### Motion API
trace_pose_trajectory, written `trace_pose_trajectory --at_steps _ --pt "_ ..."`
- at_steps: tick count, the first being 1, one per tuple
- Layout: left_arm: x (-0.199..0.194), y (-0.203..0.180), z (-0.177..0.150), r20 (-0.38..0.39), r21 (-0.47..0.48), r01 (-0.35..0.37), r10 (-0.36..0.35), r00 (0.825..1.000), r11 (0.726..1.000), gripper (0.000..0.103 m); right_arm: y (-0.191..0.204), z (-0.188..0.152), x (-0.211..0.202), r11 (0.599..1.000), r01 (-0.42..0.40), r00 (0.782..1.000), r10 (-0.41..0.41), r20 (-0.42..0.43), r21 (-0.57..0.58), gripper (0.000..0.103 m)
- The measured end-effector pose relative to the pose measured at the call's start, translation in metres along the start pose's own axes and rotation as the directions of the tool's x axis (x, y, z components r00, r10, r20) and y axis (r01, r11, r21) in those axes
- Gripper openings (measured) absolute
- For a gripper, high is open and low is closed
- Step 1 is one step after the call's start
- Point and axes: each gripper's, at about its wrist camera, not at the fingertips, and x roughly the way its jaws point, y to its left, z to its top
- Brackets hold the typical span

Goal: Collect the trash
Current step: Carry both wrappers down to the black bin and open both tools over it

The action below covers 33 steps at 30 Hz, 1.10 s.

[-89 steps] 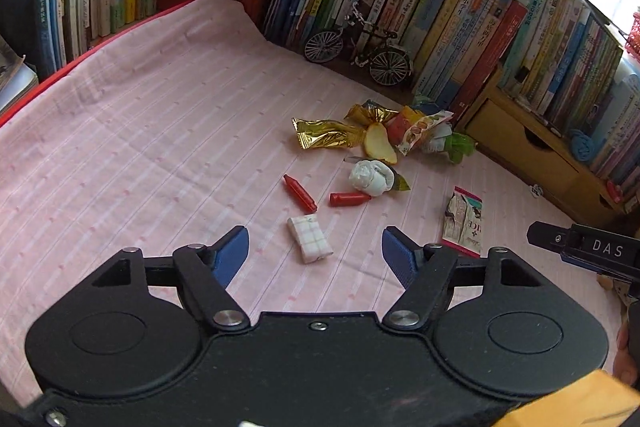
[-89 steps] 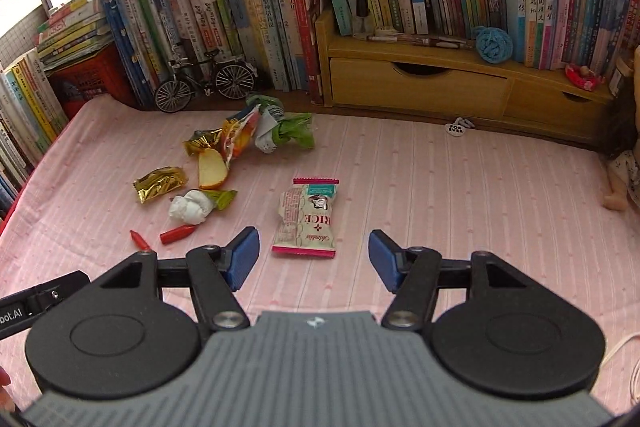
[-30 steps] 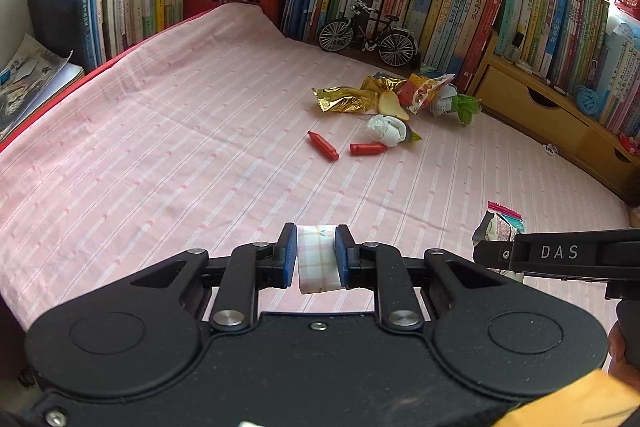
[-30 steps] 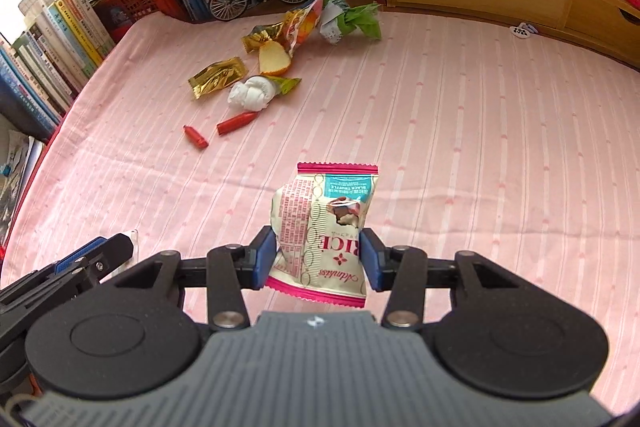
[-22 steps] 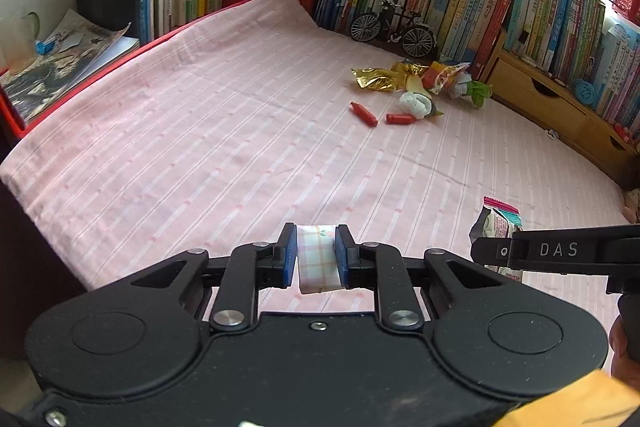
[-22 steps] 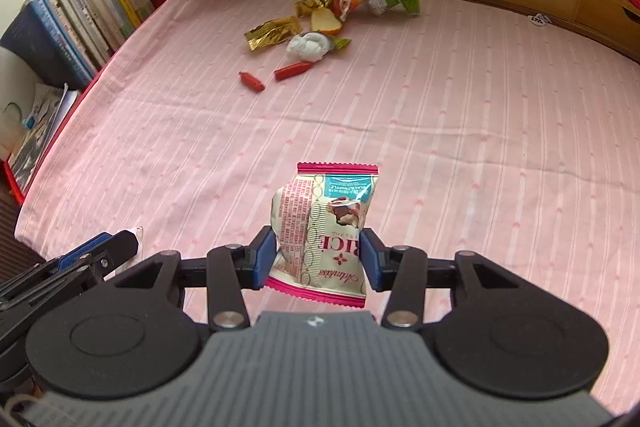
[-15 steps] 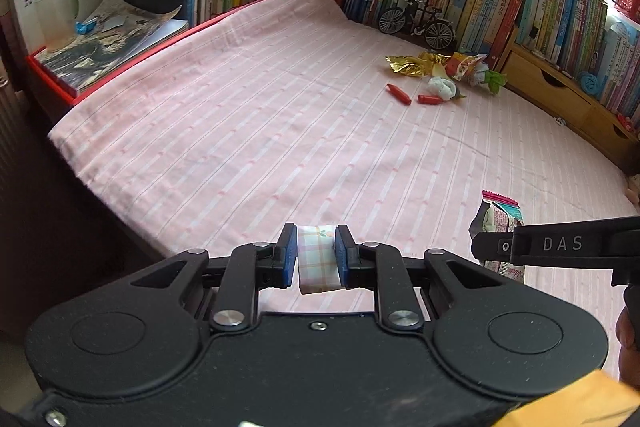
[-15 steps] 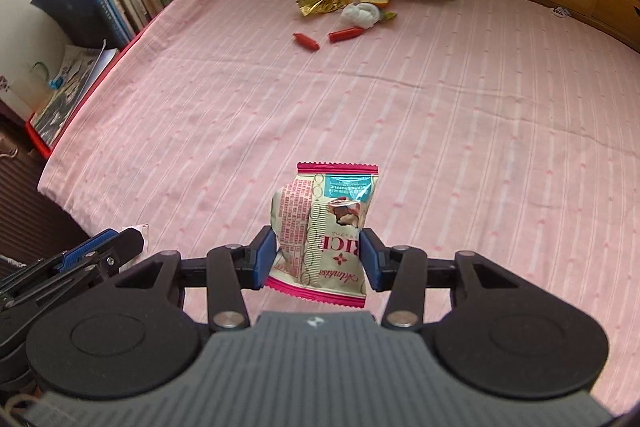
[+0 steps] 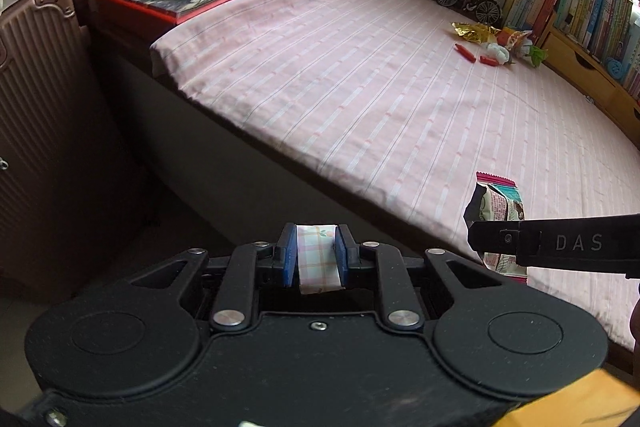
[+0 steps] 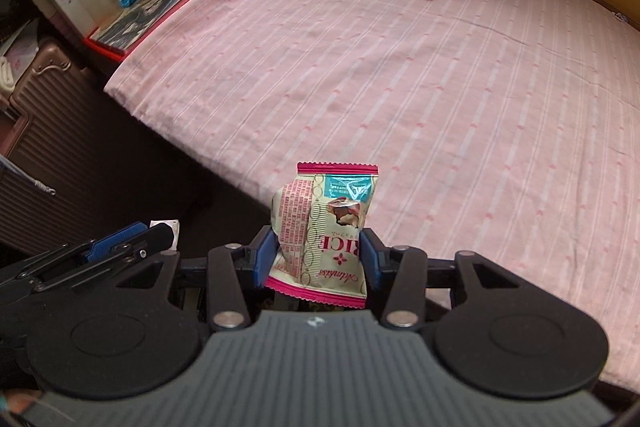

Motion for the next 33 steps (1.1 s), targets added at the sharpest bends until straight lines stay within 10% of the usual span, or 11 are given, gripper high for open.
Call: trace_pose_trajectory --at_steps 33 --pt "0.063 0.062 -0.053 -0.226 -0.044 0.044 -0.053 0.973 0.998 0.019 0.059 -0.089 0.073 0.989 -0.026 0.977 -0.006 -0.213 -0.144 0.051"
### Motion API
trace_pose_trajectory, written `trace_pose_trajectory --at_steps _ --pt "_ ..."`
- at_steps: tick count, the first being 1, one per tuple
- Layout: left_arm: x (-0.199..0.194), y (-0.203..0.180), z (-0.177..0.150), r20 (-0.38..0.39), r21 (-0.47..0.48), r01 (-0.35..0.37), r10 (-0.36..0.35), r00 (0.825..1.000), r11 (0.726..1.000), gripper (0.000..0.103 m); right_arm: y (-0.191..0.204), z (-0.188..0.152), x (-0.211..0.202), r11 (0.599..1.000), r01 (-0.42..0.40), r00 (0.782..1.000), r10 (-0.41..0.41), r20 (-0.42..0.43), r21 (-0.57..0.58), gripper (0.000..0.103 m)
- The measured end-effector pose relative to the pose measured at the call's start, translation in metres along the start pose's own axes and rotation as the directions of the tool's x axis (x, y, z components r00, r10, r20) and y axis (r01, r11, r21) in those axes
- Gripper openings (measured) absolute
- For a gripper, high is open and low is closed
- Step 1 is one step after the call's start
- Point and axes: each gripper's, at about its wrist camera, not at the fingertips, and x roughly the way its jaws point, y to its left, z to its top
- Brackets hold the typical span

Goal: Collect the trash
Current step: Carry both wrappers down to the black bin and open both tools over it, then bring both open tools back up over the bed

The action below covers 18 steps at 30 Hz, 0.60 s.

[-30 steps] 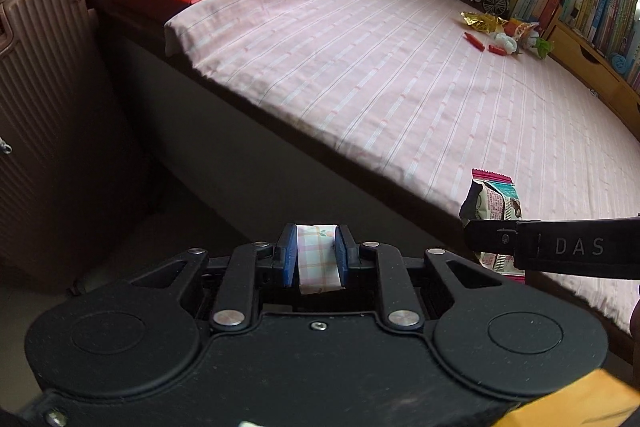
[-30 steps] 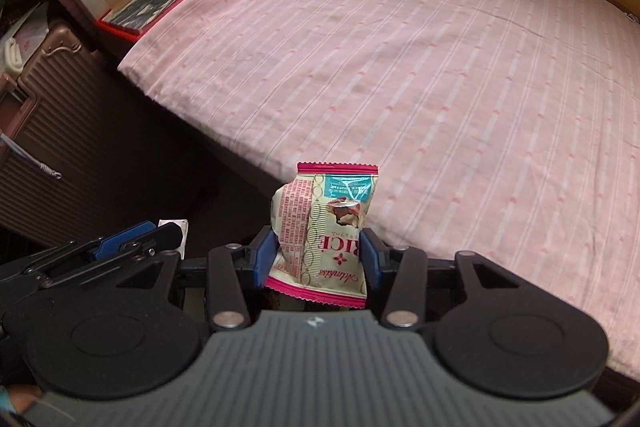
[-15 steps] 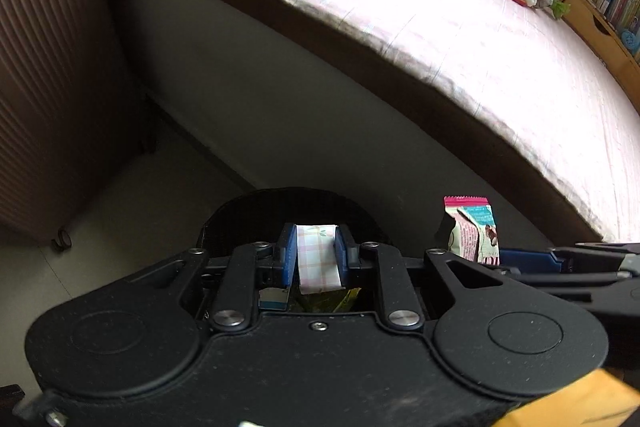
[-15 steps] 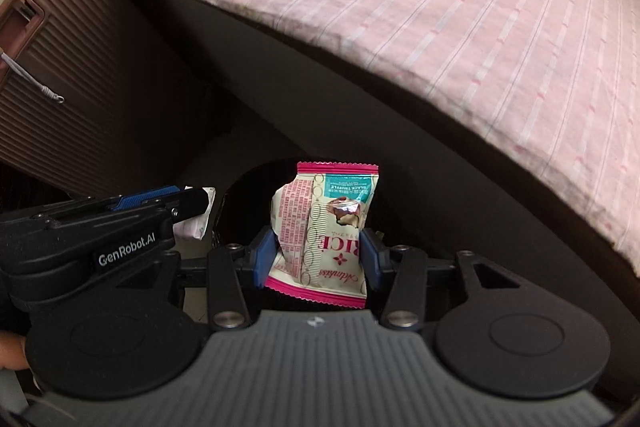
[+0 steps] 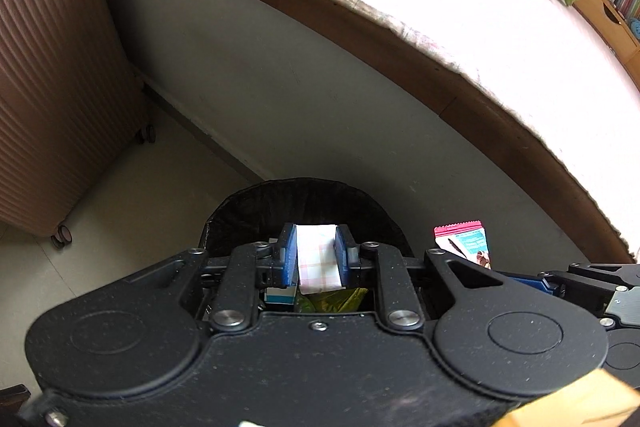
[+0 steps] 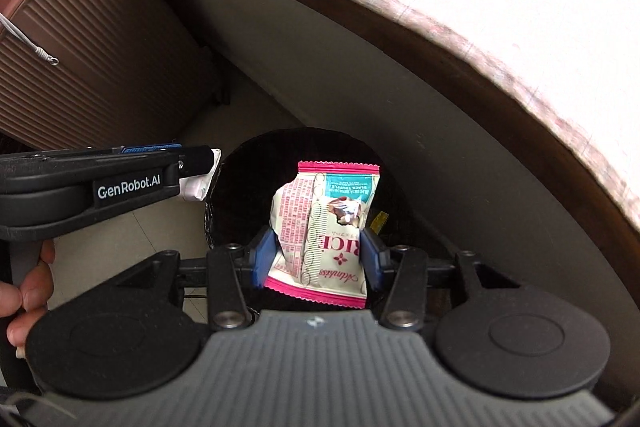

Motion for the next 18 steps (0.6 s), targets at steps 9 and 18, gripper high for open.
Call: trace_pose_trajectory --at_steps 9,18 --pt "0.013 0.000 0.002 -0.031 0.004 0.005 -0.005 0.999 1.000 0.024 0.000 0.004 0.012 1.000 -0.007 1.000 0.007 -0.018 0.005 0.054" --pt "0.012 0.001 0.002 -0.009 0.006 -0.004 0.004 1.000 1.000 0.059 0.002 0.008 0.017 1.000 0.000 1.000 0.000 -0.004 0.009 0.069"
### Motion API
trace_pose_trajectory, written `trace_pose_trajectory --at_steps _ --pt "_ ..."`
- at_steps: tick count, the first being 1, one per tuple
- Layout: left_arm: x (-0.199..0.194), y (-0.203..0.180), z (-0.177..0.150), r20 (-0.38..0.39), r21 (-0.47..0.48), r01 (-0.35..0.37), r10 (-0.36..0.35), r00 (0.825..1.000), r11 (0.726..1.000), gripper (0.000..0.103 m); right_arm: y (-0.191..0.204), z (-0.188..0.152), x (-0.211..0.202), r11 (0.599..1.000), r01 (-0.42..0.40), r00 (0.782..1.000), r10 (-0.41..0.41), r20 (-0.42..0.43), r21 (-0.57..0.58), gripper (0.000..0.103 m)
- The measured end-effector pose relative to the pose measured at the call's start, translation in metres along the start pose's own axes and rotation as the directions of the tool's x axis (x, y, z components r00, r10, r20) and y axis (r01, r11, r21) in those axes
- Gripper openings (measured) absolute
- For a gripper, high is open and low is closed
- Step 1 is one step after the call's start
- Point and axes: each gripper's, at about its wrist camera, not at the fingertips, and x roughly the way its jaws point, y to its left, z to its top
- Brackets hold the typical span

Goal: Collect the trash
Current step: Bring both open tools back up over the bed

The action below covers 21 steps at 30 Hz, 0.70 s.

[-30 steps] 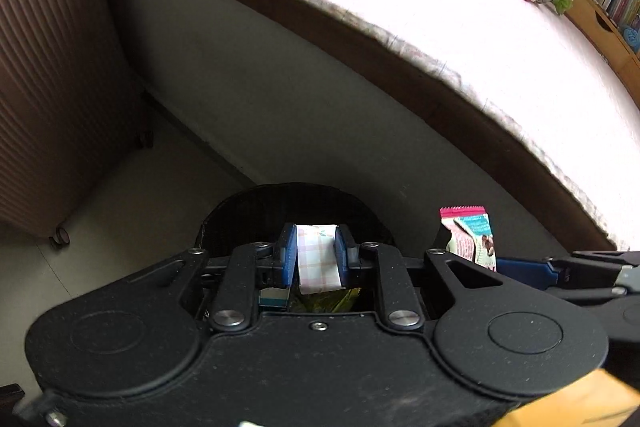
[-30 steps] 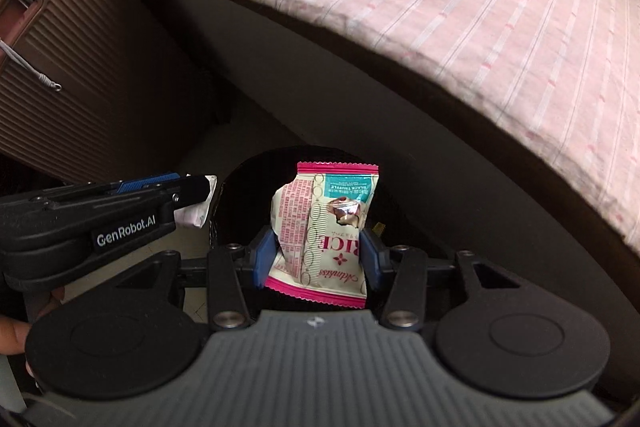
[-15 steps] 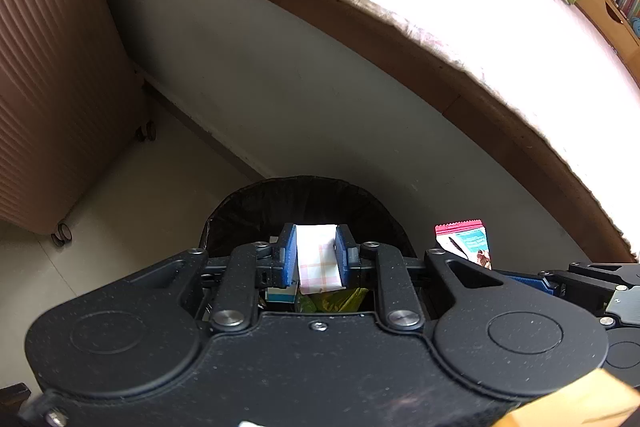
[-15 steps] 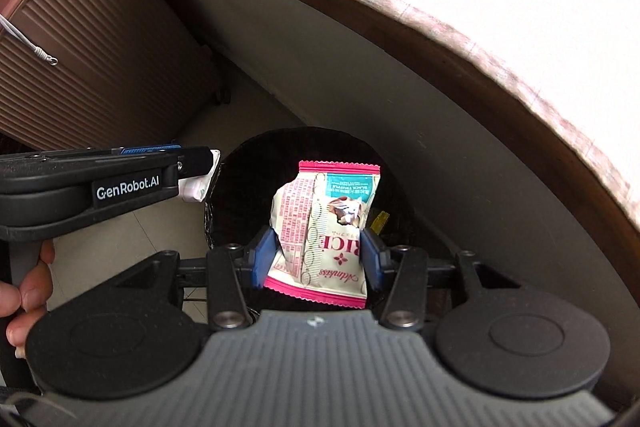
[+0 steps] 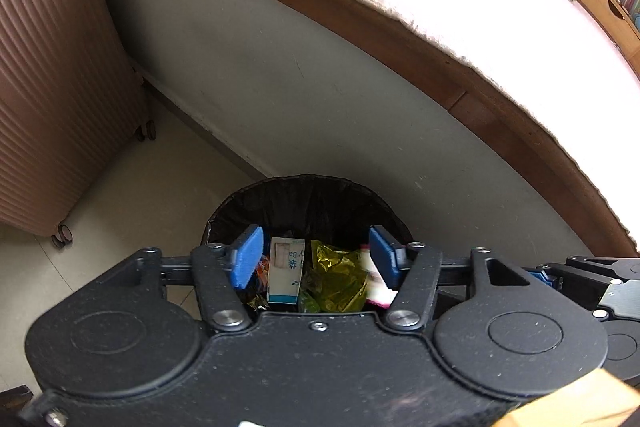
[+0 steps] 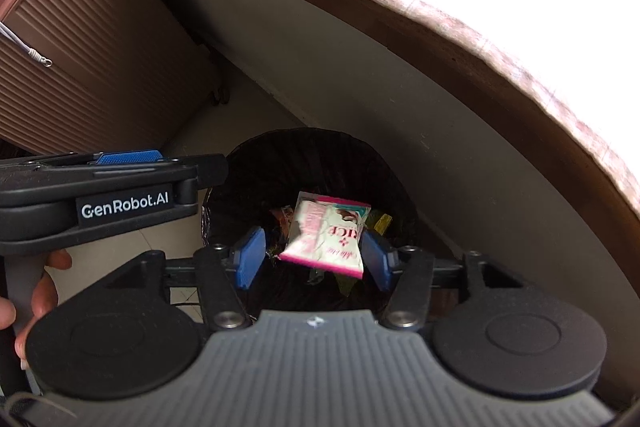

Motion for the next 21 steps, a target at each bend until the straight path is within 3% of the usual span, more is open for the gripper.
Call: trace_pose_trajectory --at_steps 11,16,21 --pt "-0.026 -0.005 0.008 0.054 -0.004 -0.003 0.003 0.999 1.000 0.073 -0.006 0.007 -0.021 1.000 0.014 0.999 -0.015 0.041 0.022 0.071" --pt "-0.055 -0.014 0.029 0.134 0.017 0.021 -0.024 0.991 1.000 0.079 -0.020 0.018 -0.064 0.997 0.025 0.991 -0.034 0.130 0.071 0.072" --pt "-0.082 -0.038 0.061 0.231 0.050 0.049 -0.059 0.971 0.998 0.082 -0.051 0.039 -0.113 0.988 0.032 0.964 -0.070 0.256 0.149 0.073"
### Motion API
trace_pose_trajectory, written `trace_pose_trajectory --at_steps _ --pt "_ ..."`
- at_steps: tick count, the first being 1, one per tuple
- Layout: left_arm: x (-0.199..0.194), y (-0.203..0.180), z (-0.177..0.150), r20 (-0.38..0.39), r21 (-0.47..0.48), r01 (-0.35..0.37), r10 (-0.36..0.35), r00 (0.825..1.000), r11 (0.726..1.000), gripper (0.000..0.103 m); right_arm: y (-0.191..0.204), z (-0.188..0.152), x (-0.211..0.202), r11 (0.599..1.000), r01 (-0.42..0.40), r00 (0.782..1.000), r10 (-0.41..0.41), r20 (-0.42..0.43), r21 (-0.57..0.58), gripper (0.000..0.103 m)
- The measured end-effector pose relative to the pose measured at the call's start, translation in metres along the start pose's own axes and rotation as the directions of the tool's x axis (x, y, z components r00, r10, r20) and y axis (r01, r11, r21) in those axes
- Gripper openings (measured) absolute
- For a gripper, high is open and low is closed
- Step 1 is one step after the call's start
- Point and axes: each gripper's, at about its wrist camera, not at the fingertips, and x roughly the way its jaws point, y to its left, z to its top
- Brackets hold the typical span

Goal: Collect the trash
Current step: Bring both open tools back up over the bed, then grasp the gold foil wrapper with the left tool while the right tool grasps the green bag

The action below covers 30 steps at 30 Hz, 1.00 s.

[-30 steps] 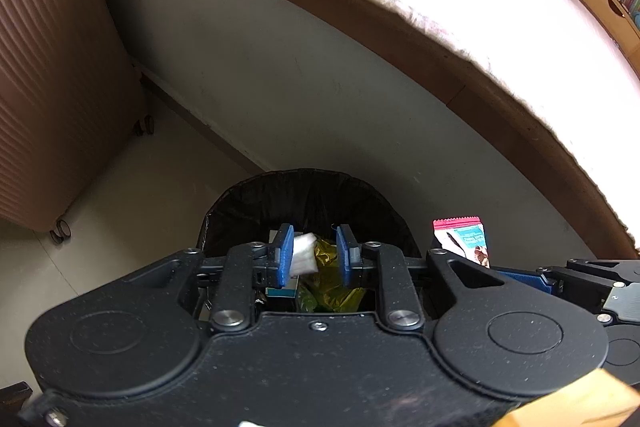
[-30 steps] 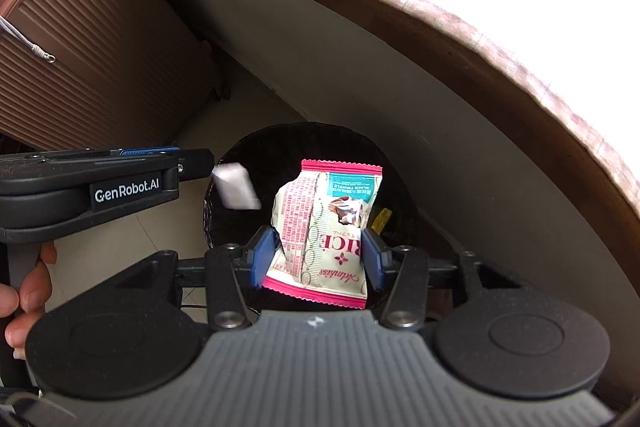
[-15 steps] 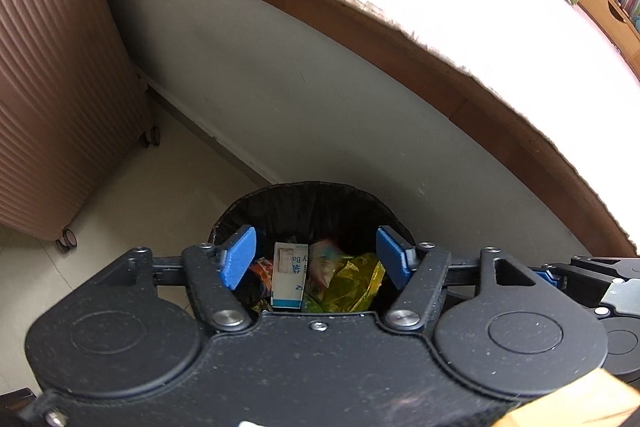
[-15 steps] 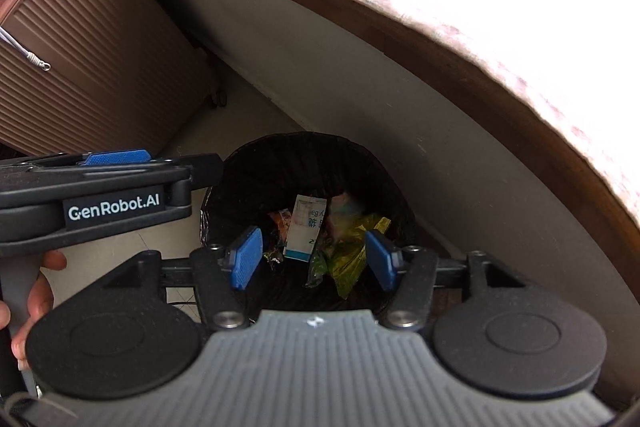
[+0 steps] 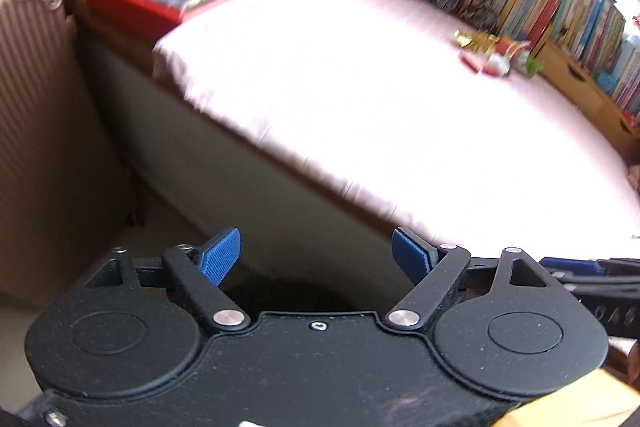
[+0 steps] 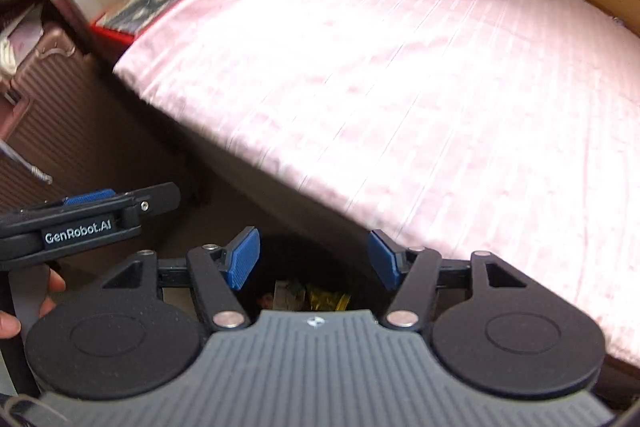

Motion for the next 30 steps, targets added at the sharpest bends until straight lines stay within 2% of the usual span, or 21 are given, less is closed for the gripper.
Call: trace_pose_trajectory --at_steps 7,13,17,20,25,28,30 --pt "-0.002 -0.056 0.064 0.082 0.061 0.065 -0.070 0.994 0.996 0.084 -0.063 0.074 -0.044 0.993 0.044 0.981 -0.063 0.184 0.106 0.073" --pt "0.020 -0.119 0.133 0.108 0.089 0.097 -0.107 0.988 0.991 0.084 -0.133 0.141 -0.050 0.983 0.074 0.953 -0.119 0.277 0.170 0.073" --pt "0.049 -0.162 0.183 0.134 0.082 0.118 -0.128 0.983 0.990 0.084 -0.176 0.183 -0.048 0.975 0.079 0.937 -0.144 0.319 0.209 0.073" --pt "0.077 -0.186 0.214 0.137 0.063 0.129 -0.136 0.981 0.990 0.084 -0.211 0.213 -0.040 0.971 0.090 0.929 -0.163 0.332 0.222 0.073" --pt "0.143 -0.226 0.255 0.113 -0.001 0.123 -0.122 0.986 0.992 0.081 -0.268 0.255 -0.012 0.965 0.120 0.930 -0.191 0.314 0.233 0.072" --pt "0.183 -0.248 0.267 0.088 0.014 0.088 -0.089 0.992 0.996 0.079 -0.296 0.275 0.011 0.955 0.176 0.933 -0.239 0.270 0.238 0.052" --pt "0.207 -0.260 0.270 0.071 0.034 0.062 -0.064 0.995 0.998 0.079 -0.312 0.287 0.026 0.954 0.192 0.937 -0.248 0.244 0.230 0.050"
